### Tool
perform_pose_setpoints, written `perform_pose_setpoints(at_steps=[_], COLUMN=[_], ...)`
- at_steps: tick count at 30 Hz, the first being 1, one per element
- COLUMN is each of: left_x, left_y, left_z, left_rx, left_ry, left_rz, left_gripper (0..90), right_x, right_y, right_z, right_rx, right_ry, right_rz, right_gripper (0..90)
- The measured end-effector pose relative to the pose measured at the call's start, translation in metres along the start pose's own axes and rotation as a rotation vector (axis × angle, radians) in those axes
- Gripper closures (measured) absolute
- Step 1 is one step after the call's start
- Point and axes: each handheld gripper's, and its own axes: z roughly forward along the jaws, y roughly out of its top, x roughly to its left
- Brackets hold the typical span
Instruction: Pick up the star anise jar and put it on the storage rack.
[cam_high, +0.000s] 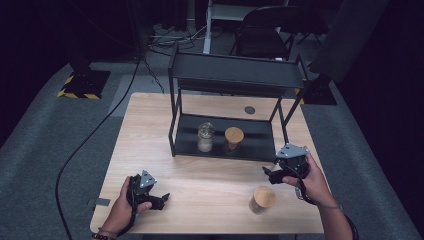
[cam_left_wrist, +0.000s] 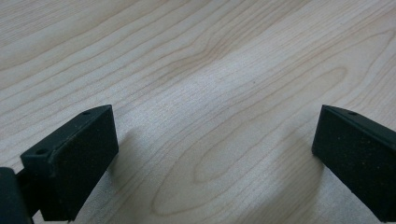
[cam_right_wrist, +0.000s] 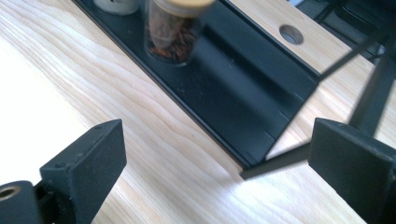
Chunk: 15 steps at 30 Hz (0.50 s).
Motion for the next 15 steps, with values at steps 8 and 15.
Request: perform_pose_setpoints(at_steps=[8,15], left_x=[0.000,0.000], left_y=[0.000,0.000], left_z=[0.000,0.000], left_rx=[0.000,-0.001], left_ry=[0.000,0.000], left_rz=[0.000,-0.001], left_gripper=[0.0,0.0], right_x=[-0.004,-0.006], right_y=[-0.023,-0.041], right_z=[-0.005,-0.005], right_rx=[0.021,0.034], right_ry=[-0.023,-0.049], right_rz=[0.034,0.047], right_gripper=[4.2,4.2])
